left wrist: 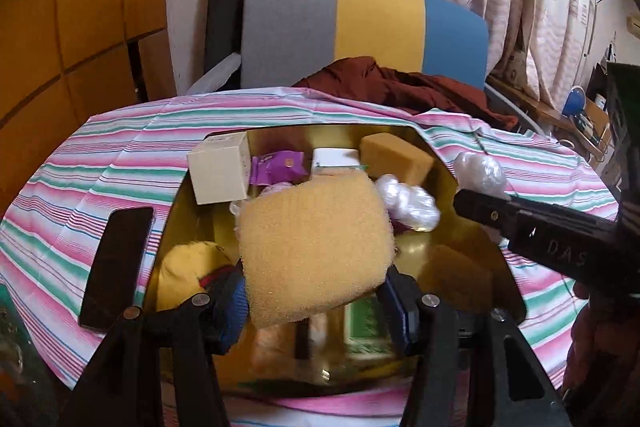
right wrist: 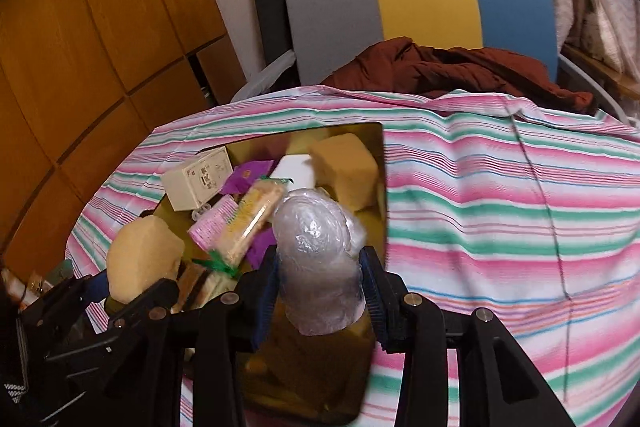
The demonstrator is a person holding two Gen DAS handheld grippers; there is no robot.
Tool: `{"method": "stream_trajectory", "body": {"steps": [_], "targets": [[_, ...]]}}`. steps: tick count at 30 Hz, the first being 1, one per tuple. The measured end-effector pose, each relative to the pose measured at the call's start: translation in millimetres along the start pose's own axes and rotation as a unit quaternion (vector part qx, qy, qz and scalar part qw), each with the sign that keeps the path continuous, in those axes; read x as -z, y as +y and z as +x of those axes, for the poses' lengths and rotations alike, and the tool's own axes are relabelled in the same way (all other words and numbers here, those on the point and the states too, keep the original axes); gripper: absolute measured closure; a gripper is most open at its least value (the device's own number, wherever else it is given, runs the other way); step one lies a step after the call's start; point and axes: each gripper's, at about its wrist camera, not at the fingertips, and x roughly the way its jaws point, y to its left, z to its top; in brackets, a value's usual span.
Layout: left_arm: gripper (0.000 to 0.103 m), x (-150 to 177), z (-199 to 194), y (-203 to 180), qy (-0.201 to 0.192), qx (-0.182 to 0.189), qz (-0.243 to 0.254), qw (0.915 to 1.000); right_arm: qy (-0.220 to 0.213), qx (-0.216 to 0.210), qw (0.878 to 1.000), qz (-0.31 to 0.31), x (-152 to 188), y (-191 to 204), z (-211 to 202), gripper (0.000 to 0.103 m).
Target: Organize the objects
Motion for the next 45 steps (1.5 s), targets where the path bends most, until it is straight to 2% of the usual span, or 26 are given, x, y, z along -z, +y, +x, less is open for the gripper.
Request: {"method": "stream_trajectory", "body": {"steps": [3, 5, 8, 11, 16, 21, 30, 34, 41, 45], "targets": [[0.045, -6.4, 9.6, 6.8, 0.007, 0.0, -0.001, 1.0, 0.0, 0.0, 1.0, 0.012, -10.4, 1.2, 10.9, 0.059], [0.045, -9.2, 17.3, 11.3, 0.014, -0.002, -0.004, 0.9999, 0.001, 0.009, 1.0, 0.018, -16.0, 0.8, 15.1, 0.042], [0.046, -10.9, 26.4, 17.2, 0.023, 0.002, -0.012, 0.9997, -0.011, 0.013, 0.999, 0.032, -17.9, -3.3, 8.6, 0.029], [0.045, -13.0, 31.9, 18.9, 0.025, 0.001, -0.014, 0.9996, -0.024, 0.023, 0.999, 0.037, -14.0, -7.6, -2.1, 0.024], [0.04, -17.0, 34.8, 16.3, 0.035, 0.018, -0.022, 0.999, -0.026, 0.04, 0.998, 0.039, -4.7, -11.7, -14.0, 0.02], [0.035, -19.7, 31.2, 14.4, 0.049, 0.026, -0.041, 0.9976, -0.025, 0.033, 0.998, 0.043, 2.2, -12.4, -18.0, 0.02], [0.032, -23.2, 9.4, 21.5, 0.033, -0.002, -0.059, 0.9977, -0.025, 0.031, 0.998, 0.04, 8.2, -8.9, -26.6, 0.019], [0.032, -22.6, -4.7, 16.8, 0.025, -0.03, -0.049, 0.9981, -0.012, 0.033, 0.999, 0.03, 9.5, -3.0, -27.9, 0.014], [0.032, -11.0, -22.1, 9.2, 0.029, -0.107, -0.015, 0.9937, 0.028, 0.039, 0.999, 0.001, 12.5, 9.7, -20.5, 0.011], [0.032, -4.7, -29.4, 10.1, 0.033, -0.113, -0.012, 0.993, 0.038, 0.045, 0.998, -0.008, 12.9, 16.0, -20.8, 0.002]]}}
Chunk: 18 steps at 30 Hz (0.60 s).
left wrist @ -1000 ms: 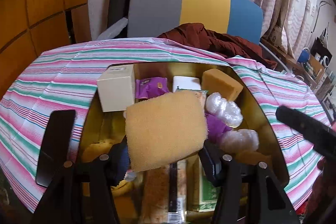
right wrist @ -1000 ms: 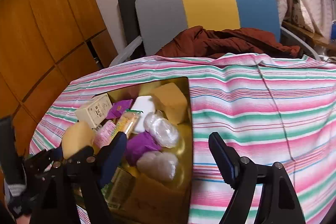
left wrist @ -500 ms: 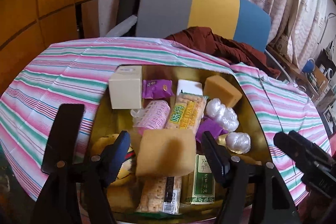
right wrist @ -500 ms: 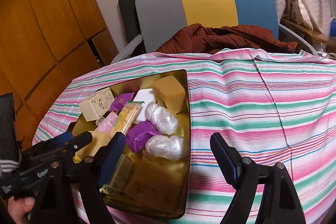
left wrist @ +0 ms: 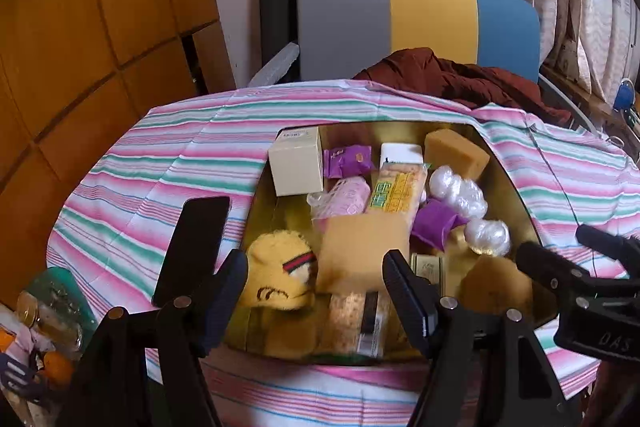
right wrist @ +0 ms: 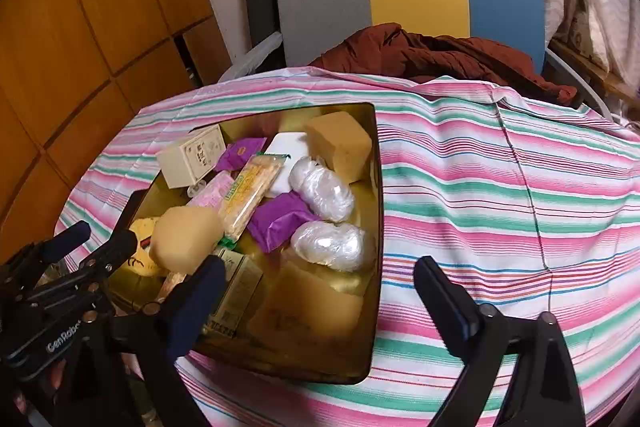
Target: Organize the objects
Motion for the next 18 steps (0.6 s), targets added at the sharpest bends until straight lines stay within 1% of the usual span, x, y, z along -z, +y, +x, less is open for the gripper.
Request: {"method": "stream_trajectory", "body": {"steps": [1, 3, 6, 9, 14, 18], "targets": [[0.032, 1.5, -0.2, 0.4, 0.003, -0.003, 0.0, 1.0, -0.002, 0.007, 1.0, -0.003, 0.1, 1.9, -1.6, 0.0], [0.032, 4.8, -2.1, 2.4, 0.008, -0.021, 0.001, 0.9997, -0.005, 0.017, 1.0, -0.005, -0.1, 3.5, -4.5, 0.0], [0.032, 9.6, -6.7, 6.0, 0.009, -0.056, 0.001, 0.9984, -0.004, 0.026, 1.0, -0.002, -0.9, 4.8, -7.0, 0.0], [0.032, 13.0, -12.3, 9.4, 0.008, -0.072, 0.001, 0.9974, -0.001, 0.029, 1.0, 0.0, -0.8, 6.3, -8.6, 0.0], [0.032, 15.1, -17.2, 18.5, 0.021, -0.078, -0.026, 0.9964, -0.005, 0.03, 1.0, -0.008, -1.1, 14.5, -12.0, 0.0], [0.032, 13.6, -18.9, 25.3, 0.031, -0.062, -0.048, 0.9964, -0.001, 0.03, 0.999, -0.012, -2.3, 21.5, -12.5, 0.0]]}}
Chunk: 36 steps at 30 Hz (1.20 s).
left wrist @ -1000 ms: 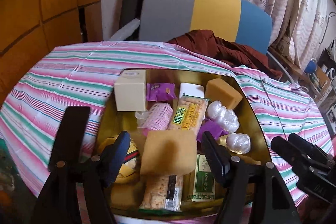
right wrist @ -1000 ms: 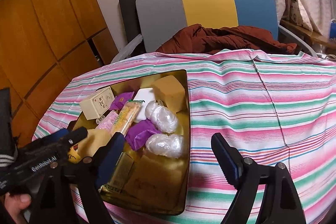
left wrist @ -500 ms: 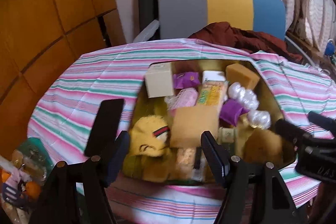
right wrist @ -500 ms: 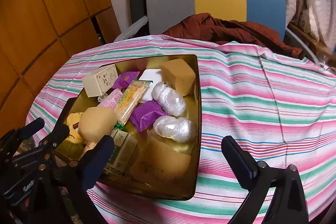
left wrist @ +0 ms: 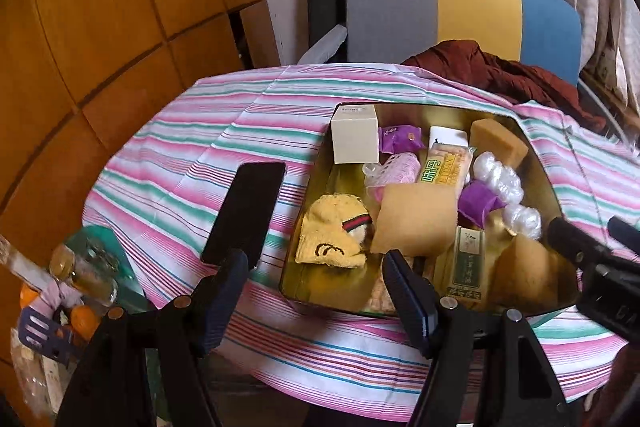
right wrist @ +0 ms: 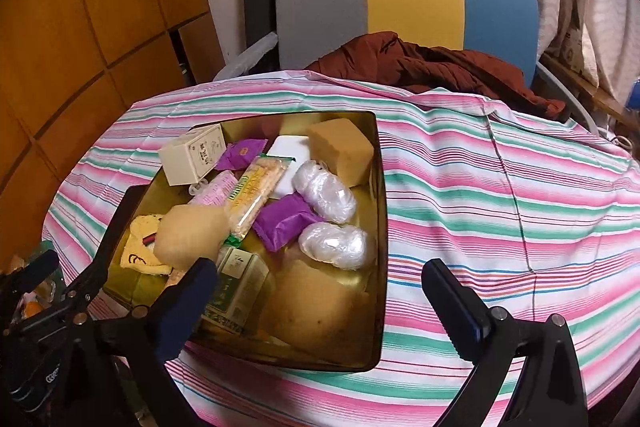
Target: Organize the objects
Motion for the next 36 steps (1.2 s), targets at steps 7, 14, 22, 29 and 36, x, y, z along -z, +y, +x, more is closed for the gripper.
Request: {"method": "stream_trajectory", "body": {"steps": [7, 14, 22, 29, 36], "targets": [[0.032, -5.2, -9.0, -0.1, -0.005, 0.003, 0.001, 1.0, 0.002, 0.016, 1.0, -0.012, -2.2, 12.6, -3.6, 0.0], [0.032, -4.9, -9.4, -5.5, 0.005, 0.01, 0.017, 0.9998, 0.023, 0.035, 0.999, -0.005, -6.3, 10.7, -0.2, 0.0], [0.034, -4.1, -3.9, -7.7, 0.022, 0.01, 0.013, 0.9996, 0.019, 0.037, 0.999, -0.004, -10.8, 15.8, -5.7, 0.0], [0.039, -5.6, 0.9, -2.1, 0.038, 0.014, -0.011, 0.9991, 0.025, 0.035, 0.999, 0.005, -13.0, 18.4, -2.8, 0.0], [0.041, -5.7, 3.7, -2.4, 0.045, 0.0, -0.012, 0.9989, 0.021, 0.04, 0.999, 0.001, -13.9, 22.2, -4.0, 0.0]]}}
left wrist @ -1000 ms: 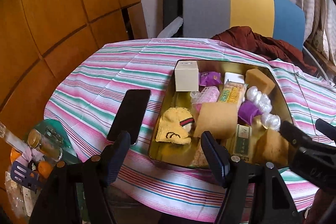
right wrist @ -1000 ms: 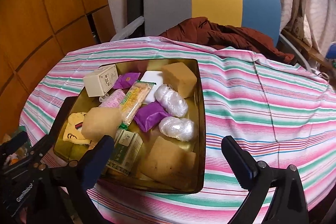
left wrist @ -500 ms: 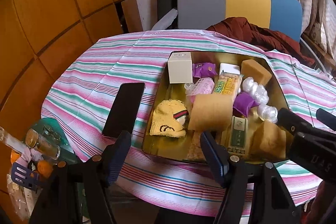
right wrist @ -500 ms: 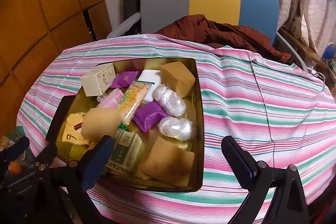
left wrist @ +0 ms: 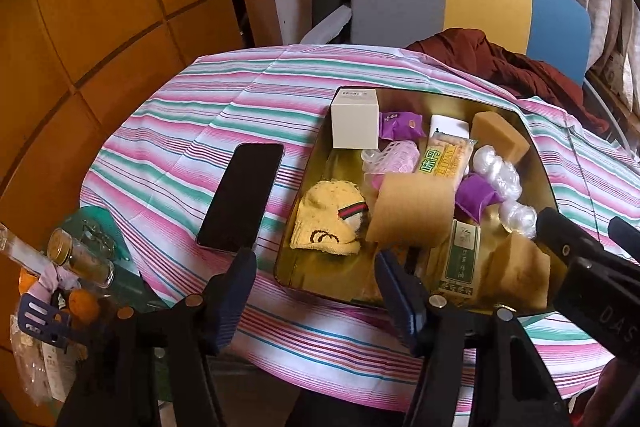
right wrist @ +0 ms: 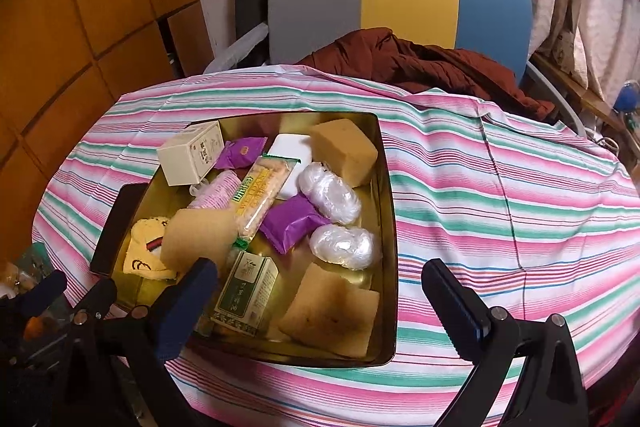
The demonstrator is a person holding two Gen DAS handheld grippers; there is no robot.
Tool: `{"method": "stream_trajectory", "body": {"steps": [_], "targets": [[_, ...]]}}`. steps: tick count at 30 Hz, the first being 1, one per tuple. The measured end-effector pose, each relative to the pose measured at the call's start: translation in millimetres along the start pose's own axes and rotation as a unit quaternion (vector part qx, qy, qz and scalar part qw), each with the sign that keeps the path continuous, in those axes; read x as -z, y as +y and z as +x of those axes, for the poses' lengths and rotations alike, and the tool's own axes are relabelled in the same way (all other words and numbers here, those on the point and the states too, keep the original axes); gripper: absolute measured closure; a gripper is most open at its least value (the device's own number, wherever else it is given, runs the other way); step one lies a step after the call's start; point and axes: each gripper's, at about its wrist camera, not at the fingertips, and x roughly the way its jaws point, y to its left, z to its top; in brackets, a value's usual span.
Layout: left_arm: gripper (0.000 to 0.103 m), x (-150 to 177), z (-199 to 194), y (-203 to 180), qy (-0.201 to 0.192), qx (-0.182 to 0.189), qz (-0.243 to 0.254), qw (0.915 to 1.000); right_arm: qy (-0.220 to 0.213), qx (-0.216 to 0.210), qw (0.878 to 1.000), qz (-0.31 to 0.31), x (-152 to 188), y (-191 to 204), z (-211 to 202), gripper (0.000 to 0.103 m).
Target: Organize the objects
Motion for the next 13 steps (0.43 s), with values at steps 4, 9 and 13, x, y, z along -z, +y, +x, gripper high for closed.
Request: {"method": "stream_trajectory", "body": {"steps": [4, 9, 13], "targets": [[0.041, 0.2, 1.5, -0.8, 0.003, 0.002, 0.0, 1.0, -0.001, 0.001, 1.0, -0.001, 0.7, 0.5, -0.2, 0.0], [0.045, -0.4, 2.3, -2.5, 0.005, 0.011, 0.0, 0.9999, 0.003, -0.001, 1.0, -0.002, 1.6, 0.7, 2.5, 0.0], [0.046, 0.1, 2.6, -5.9, 0.002, 0.008, 0.007, 0.9999, 0.005, -0.003, 1.0, -0.004, 3.1, 1.3, 4.0, 0.0]]}}
